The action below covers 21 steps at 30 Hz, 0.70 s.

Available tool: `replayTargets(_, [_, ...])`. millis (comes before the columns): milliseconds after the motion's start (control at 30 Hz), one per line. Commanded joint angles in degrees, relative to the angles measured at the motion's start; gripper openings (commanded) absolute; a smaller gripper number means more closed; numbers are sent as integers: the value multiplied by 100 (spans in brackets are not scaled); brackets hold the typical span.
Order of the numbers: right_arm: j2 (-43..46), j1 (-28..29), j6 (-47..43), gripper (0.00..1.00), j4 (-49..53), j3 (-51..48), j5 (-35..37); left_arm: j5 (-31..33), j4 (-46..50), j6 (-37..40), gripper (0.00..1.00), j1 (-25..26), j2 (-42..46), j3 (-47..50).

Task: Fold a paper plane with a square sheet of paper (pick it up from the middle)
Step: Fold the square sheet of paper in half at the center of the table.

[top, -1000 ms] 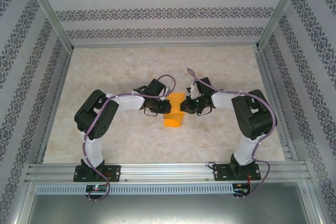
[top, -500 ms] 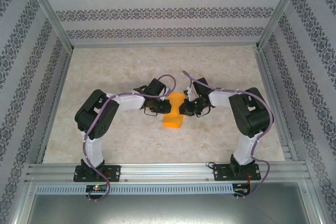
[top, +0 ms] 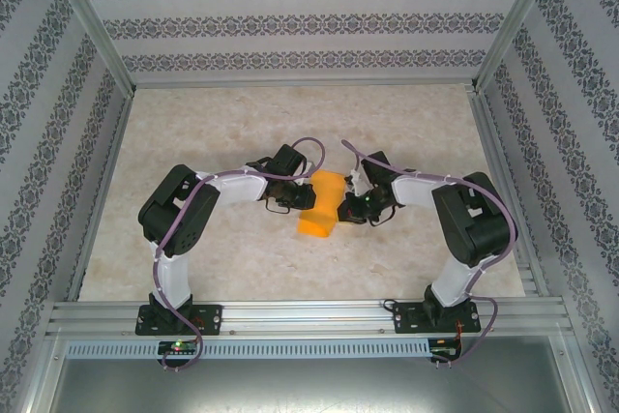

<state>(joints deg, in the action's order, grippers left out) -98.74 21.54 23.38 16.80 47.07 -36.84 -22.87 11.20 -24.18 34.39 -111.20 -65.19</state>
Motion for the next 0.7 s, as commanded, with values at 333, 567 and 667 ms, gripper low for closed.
replayTargets(333, [-145,357,951,0,-623,451,36,319,963,168,17,-38,-396,264])
replayTargets(567, [-556,524,754,1,-528,463,-32,319,936,176,17,-55,-370,297])
replayTargets(667, [-563,535,507,1,-235,426,19,326,936,185,17,-73,-346,324])
